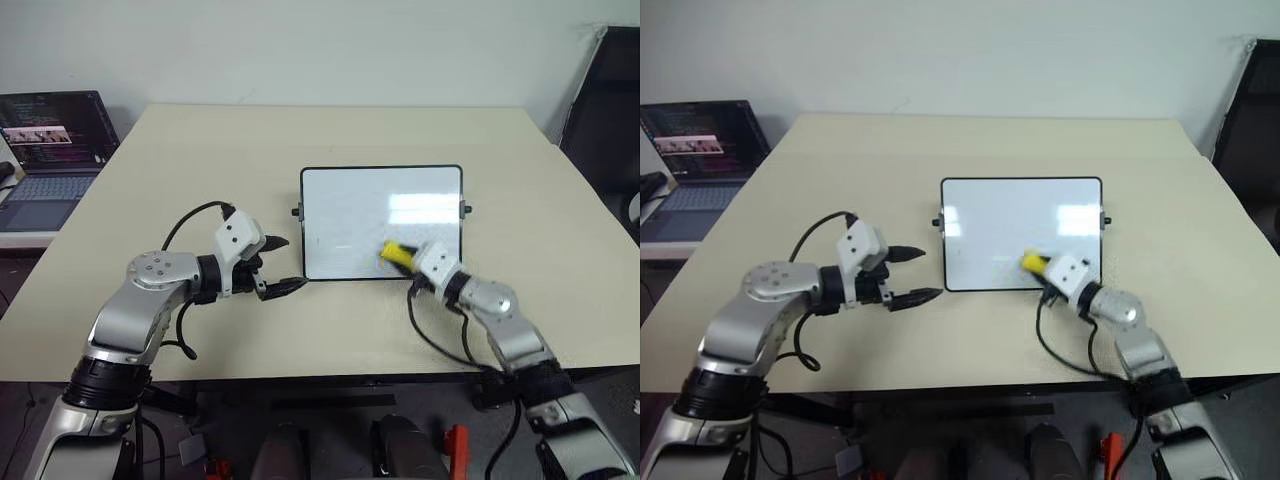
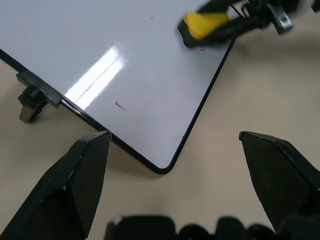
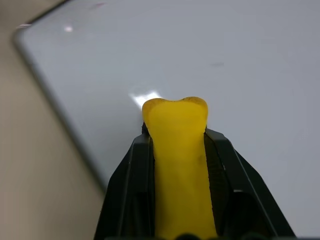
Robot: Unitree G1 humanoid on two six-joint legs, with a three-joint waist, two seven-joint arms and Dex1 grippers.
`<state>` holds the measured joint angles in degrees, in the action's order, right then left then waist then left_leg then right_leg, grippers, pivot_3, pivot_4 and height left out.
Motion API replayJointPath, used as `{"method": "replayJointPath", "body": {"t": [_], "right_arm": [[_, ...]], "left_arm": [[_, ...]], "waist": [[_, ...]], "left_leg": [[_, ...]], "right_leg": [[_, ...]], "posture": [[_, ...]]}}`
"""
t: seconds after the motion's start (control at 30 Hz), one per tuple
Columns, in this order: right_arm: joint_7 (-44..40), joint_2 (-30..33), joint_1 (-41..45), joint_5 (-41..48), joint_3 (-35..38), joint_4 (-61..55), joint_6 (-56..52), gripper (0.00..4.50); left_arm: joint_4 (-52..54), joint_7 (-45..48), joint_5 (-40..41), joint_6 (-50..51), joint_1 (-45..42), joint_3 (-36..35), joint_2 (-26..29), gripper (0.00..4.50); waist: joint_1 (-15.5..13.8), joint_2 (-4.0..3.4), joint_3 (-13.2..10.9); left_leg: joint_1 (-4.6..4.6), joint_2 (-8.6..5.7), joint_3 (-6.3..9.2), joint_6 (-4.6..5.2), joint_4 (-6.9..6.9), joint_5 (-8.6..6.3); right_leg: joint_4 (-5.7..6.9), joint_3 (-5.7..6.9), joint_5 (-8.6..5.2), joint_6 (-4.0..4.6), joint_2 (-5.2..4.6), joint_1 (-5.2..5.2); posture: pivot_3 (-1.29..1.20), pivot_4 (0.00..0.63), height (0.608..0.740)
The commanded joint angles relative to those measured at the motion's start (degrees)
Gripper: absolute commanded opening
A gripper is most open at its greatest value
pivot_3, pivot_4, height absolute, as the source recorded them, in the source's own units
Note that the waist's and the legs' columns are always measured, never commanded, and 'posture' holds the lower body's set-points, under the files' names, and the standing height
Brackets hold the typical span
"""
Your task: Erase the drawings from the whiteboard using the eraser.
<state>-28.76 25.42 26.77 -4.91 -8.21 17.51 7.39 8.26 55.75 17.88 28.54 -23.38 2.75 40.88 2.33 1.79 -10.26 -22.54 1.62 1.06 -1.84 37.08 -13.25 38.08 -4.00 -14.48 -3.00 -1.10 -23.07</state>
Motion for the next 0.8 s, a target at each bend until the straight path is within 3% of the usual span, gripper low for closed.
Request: {"method": "replayJointPath", "body": {"t": [0.03, 0.4, 0.8], "right_arm": [[1.80, 1.57, -0.78, -1.82, 1.28, 4.17, -0.06, 0.99], [-14.14, 2.47, -11.26, 1.89, -6.69, -9.78, -7.07, 0.99], [1.57, -0.65, -0.10, -4.14, -1.39, -2.91, -7.45, 0.99]], "left_arm": [[0.70, 0.13, 0.38, -0.41, -1.30, -0.69, 0.29, 4.50], [0.94, 0.19, 0.48, -0.27, -1.07, -0.52, 0.19, 4.50], [0.43, 0.14, 0.39, -0.41, -1.54, -0.10, -0.18, 4.50]], "waist": [[-0.08, 0.10, 0.06], [0.67, 0.33, 0.23], [0.92, 0.37, 0.25]], "left_leg": [[0.00, 0.00, 0.02, -0.01, -0.01, 0.02], [-0.02, 0.04, -0.01, -0.01, -0.07, 0.02], [-0.01, 0.05, -0.01, -0.06, -0.06, 0.07]], "right_leg": [[0.00, 0.02, 0.00, 0.00, 0.00, 0.00], [-0.02, -0.02, 0.14, -0.26, 0.03, -0.04], [-0.04, -0.04, 0.14, -0.11, 0.05, -0.07]], "posture": [[0.00, 0.150, 0.740], [0.00, 0.150, 0.740], [0.00, 0.150, 0.740]]}}
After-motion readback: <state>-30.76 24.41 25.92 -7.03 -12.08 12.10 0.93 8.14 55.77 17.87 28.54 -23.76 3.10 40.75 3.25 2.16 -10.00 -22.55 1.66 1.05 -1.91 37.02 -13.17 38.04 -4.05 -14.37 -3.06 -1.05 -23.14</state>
